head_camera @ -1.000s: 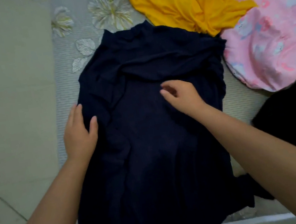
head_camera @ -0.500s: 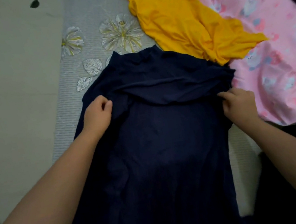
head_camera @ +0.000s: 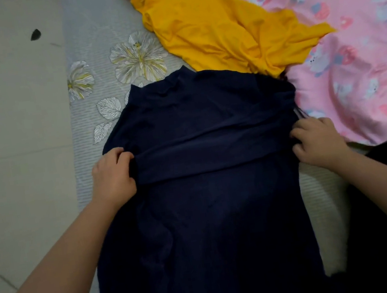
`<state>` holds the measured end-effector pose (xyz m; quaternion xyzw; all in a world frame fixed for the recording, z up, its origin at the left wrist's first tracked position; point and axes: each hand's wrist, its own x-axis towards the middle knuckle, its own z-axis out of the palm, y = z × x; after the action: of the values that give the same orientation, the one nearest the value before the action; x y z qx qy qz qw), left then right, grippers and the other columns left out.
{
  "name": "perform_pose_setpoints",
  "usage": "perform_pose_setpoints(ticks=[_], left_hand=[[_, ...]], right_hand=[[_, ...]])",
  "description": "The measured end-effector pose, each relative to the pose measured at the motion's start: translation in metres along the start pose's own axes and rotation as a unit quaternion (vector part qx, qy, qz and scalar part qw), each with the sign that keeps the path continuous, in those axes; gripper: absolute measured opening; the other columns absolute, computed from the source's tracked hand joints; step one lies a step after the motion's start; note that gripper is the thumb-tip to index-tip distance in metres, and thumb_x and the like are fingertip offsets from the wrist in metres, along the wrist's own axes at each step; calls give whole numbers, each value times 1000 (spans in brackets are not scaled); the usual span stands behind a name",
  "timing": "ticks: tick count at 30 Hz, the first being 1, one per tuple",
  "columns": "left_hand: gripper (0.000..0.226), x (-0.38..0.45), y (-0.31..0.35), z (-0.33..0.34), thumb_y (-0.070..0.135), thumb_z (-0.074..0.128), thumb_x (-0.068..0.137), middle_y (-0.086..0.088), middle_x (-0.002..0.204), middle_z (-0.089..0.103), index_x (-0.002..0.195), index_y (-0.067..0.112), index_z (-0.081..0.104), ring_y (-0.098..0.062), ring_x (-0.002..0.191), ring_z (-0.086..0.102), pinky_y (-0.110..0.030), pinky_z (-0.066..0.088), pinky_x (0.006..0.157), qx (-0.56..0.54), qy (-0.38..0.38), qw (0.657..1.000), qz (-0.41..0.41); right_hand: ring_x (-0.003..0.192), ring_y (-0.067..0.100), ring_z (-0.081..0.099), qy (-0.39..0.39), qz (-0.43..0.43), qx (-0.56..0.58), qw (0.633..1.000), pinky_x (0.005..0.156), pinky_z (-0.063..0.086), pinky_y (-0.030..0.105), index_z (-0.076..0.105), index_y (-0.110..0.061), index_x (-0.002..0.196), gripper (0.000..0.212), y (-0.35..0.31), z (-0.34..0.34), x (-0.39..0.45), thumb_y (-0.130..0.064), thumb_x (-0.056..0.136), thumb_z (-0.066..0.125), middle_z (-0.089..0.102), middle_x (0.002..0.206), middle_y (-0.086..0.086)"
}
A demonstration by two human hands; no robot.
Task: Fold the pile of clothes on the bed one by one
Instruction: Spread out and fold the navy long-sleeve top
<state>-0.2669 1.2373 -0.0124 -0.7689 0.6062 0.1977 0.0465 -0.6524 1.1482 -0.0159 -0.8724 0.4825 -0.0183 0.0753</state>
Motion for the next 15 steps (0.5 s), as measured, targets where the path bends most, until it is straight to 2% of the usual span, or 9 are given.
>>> perform_pose_setpoints(ticks=[2, 5, 7, 9, 12, 14, 15], left_hand=[[46, -2, 11, -1, -1, 50, 69, -21, 126, 52, 115, -5, 56, -38, 116, 49, -47, 34, 96, -21, 34, 999, 25], [40, 4, 28, 5, 10, 45, 85, -20, 122, 57, 121, -4, 52, -36, 112, 52, -47, 34, 96, -10, 27, 999, 22], [39, 10, 33, 11, 18, 46, 92, -18, 121, 57, 128, 1, 48, -35, 114, 49, -45, 33, 96, 20, -4, 1000, -17], [39, 16, 32, 17, 22, 46, 93, -19, 120, 55, 127, 4, 49, -36, 114, 45, -43, 34, 94, 24, -34, 999, -34], [29, 24, 28, 17, 19, 48, 92, -21, 109, 58, 112, 0, 59, -36, 108, 46, -40, 35, 88, -43, -26, 998, -49], [30, 25, 24, 13, 23, 44, 90, -20, 92, 58, 89, -1, 62, -34, 95, 49, -38, 35, 81, -142, -26, 987, -68], [34, 24, 22, 10, 27, 39, 83, -18, 82, 57, 78, -1, 58, -32, 86, 50, -35, 33, 76, -191, -31, 978, -75]], right_hand=[[55, 37, 59, 55, -3, 13, 998, 51, 48, 39, 62, 7, 63, 33, 3, -6, 16, -15, 69, 37, 60, 64, 23], [76, 46, 62, 69, -6, -29, 997, 63, 51, 46, 64, 14, 90, 33, 10, -12, 47, -1, 70, 42, 63, 90, 31], [92, 49, 59, 14, -19, -41, 999, 74, 50, 49, 61, 16, 101, 36, 20, -12, 68, 10, 68, 48, 60, 104, 34], [101, 44, 55, -55, -16, -71, 996, 79, 45, 46, 63, 14, 98, 31, 29, -16, 85, 6, 73, 47, 60, 105, 33], [89, 44, 56, -50, 21, -47, 997, 69, 37, 42, 64, 13, 83, 47, 35, -27, 103, -14, 65, 29, 59, 88, 35], [90, 44, 55, -48, 71, 13, 996, 70, 35, 40, 65, 10, 86, 53, 39, -36, 113, -17, 62, 26, 61, 92, 35], [92, 44, 54, -58, 78, 33, 995, 72, 36, 40, 65, 10, 88, 51, 42, -40, 118, -18, 67, 27, 61, 95, 34]])
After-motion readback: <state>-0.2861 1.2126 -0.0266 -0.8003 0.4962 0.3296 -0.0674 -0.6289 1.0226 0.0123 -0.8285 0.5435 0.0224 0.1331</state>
